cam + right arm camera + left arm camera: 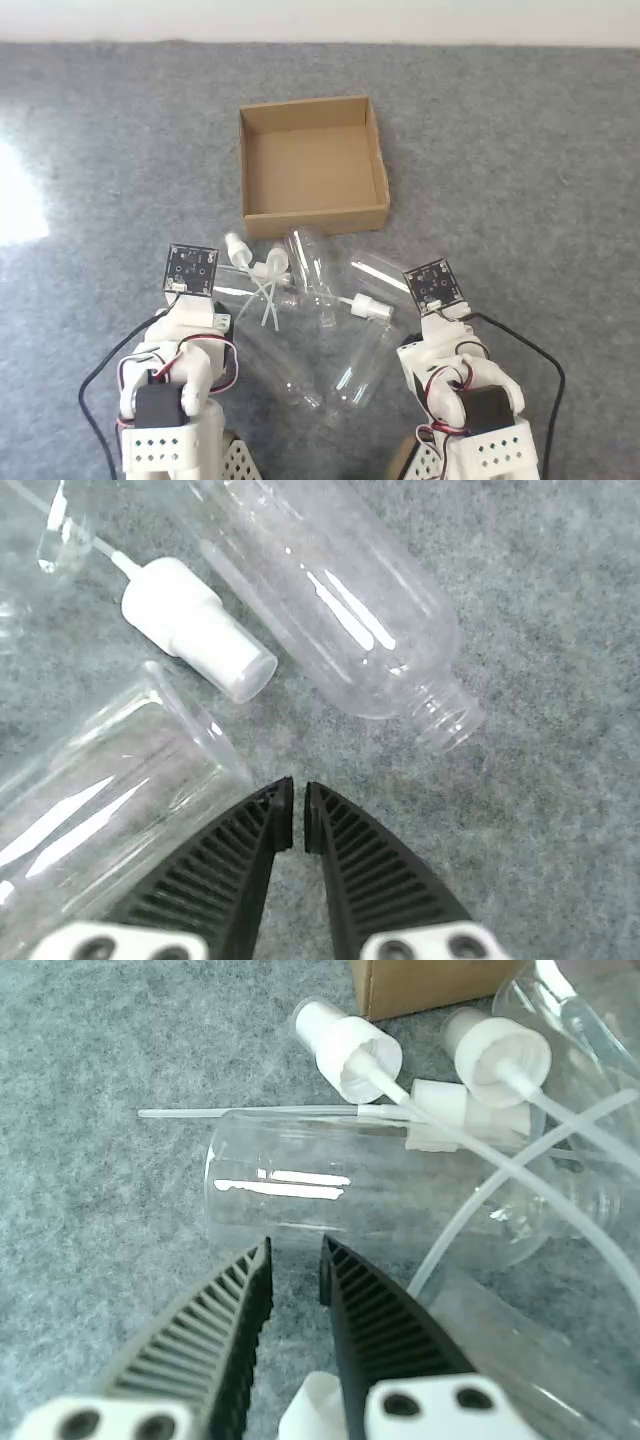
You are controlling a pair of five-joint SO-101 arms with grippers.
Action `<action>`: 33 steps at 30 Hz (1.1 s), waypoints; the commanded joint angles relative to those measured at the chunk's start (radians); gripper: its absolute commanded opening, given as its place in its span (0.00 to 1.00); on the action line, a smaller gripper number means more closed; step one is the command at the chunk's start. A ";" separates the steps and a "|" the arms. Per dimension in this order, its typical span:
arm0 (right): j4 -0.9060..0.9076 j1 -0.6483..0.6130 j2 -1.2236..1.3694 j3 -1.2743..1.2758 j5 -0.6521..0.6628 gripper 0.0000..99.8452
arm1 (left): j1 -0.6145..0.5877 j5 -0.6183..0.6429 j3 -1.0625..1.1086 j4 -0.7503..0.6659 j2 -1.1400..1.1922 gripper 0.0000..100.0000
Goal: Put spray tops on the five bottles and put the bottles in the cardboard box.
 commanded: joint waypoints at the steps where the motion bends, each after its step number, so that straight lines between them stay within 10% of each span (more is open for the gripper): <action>1: 0.002 0.005 -0.015 0.021 0.008 0.01 | -0.002 0.009 -0.002 0.005 -0.018 0.07; 33: -0.005 0.170 -0.016 -0.087 0.009 0.02 | -0.002 0.009 -0.002 0.005 -0.018 0.07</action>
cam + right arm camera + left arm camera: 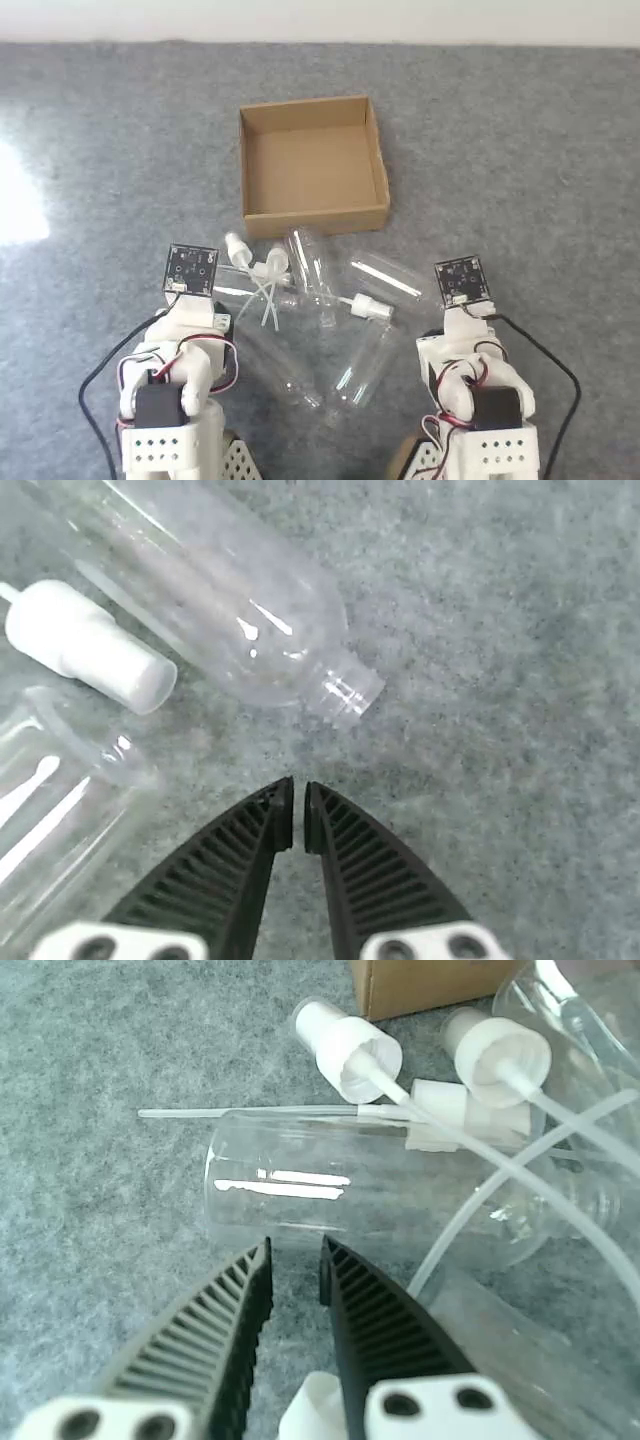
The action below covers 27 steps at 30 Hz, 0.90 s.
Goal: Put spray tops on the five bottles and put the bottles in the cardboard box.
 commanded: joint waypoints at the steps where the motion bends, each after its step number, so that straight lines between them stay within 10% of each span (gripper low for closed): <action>1: -0.001 0.005 -0.015 -0.100 0.009 0.02 | -0.002 0.009 -0.002 0.005 -0.018 0.07; 27: -0.145 0.065 -0.001 -0.368 0.298 0.02 | 0.000 0.009 -0.002 0.005 -0.018 0.07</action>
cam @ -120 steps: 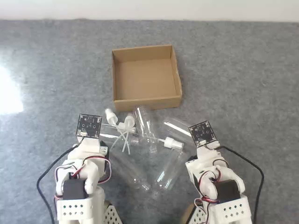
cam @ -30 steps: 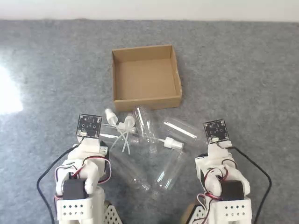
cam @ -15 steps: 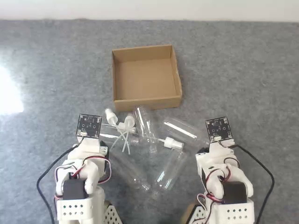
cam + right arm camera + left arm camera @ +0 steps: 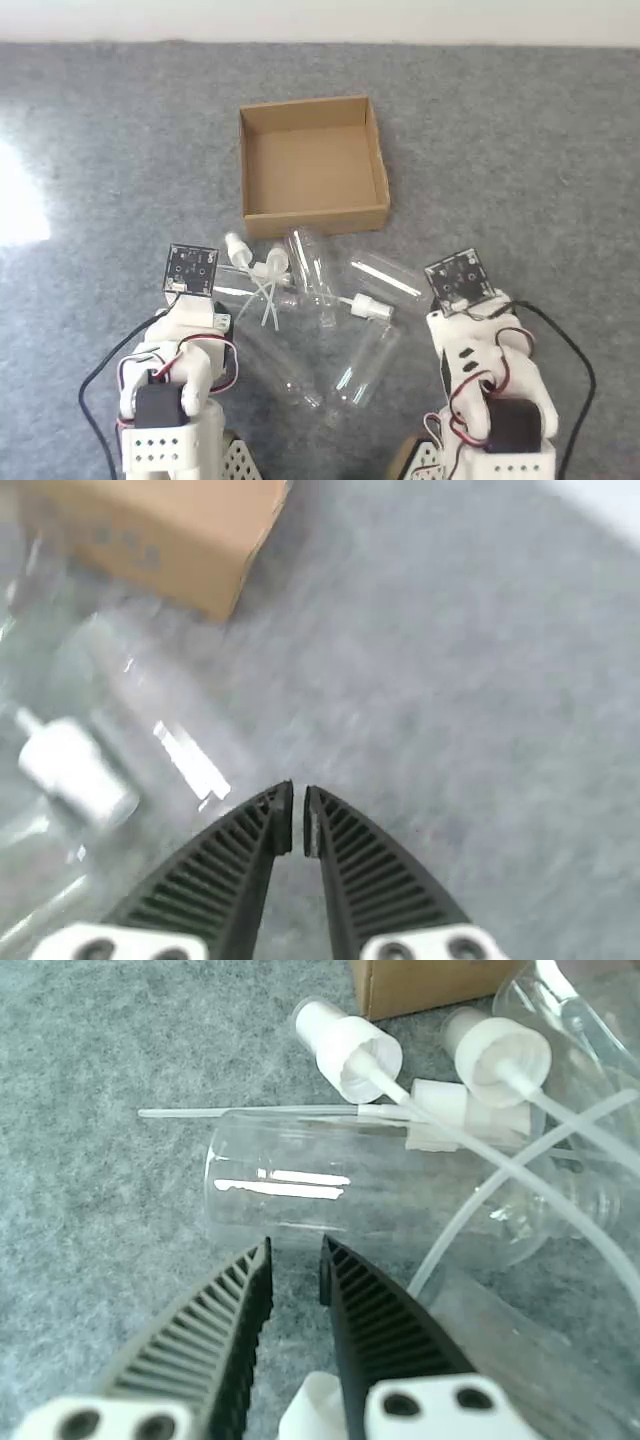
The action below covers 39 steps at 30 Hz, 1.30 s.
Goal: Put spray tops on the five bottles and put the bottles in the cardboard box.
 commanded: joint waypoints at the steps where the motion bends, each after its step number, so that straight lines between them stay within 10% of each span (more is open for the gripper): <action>1: -0.002 0.015 0.010 -0.120 -0.009 0.02 | 0.000 0.009 -0.002 0.005 -0.018 0.07; 25: 0.104 -0.085 0.725 -0.683 0.005 0.02 | 0.000 0.009 -0.002 0.005 -0.018 0.07; 39: 0.130 -0.257 1.036 -0.776 -0.040 0.20 | 0.000 0.009 -0.002 0.005 -0.018 0.07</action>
